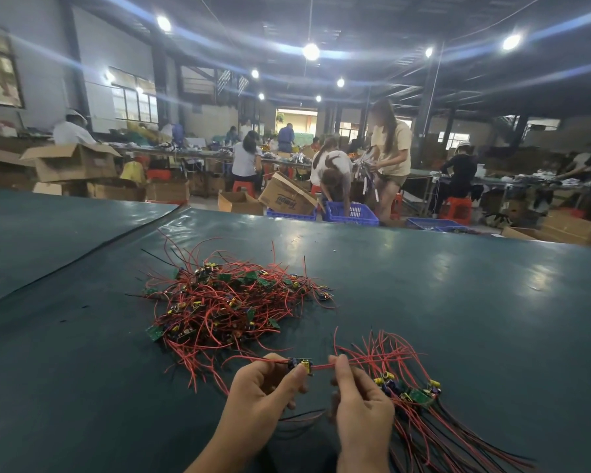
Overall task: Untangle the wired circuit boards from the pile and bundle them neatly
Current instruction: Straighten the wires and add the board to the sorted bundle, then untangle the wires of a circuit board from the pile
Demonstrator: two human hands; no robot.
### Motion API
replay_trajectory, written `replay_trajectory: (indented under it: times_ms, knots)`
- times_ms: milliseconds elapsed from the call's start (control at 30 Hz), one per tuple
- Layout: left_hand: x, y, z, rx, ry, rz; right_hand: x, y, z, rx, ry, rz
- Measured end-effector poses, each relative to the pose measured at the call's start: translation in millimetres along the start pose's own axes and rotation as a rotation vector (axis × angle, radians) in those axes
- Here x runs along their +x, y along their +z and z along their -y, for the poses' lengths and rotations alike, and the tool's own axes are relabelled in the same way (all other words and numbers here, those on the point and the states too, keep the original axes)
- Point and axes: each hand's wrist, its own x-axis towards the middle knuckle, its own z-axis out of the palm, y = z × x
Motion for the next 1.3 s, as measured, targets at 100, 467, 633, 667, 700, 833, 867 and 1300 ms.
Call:
replay_trajectory:
  times_ms: [100,467,633,667,700,833,867,1300]
  knots:
    - [4.0,-4.8,-3.4,0.015,0.037,-0.027,11.8,-7.0,3.5,0.087,0.029,-0.052]
    - [9.8,-11.8,-4.8,-0.144,0.023,-0.229,22.1,-16.8,10.3,0.271,0.051,-0.045]
    - [10.6,-17.8,-10.5,-0.378,-0.147,-0.189,8.9,-11.5,11.3,0.297,0.197,0.190]
    - [11.2,-16.5,-10.7,-0.387,-0.197,-0.126,6.1,-9.5,10.5,0.287,0.223,0.237]
    - [11.3,-14.2,-12.2,-0.399,-0.259,-0.053,3.4,-7.5,9.0,0.247,0.235,0.283]
    - [10.1,-10.0,-16.3,-0.494,-0.496,0.189,-7.9,0.4,5.8,0.016,0.176,0.413]
    - [14.8,-8.6,-16.4,-0.464,-0.548,0.195,-10.2,1.7,6.9,0.005,0.166,0.418]
    - [6.1,-14.5,-9.8,-0.370,-0.493,0.448,-14.7,2.4,8.6,-0.162,0.094,0.395]
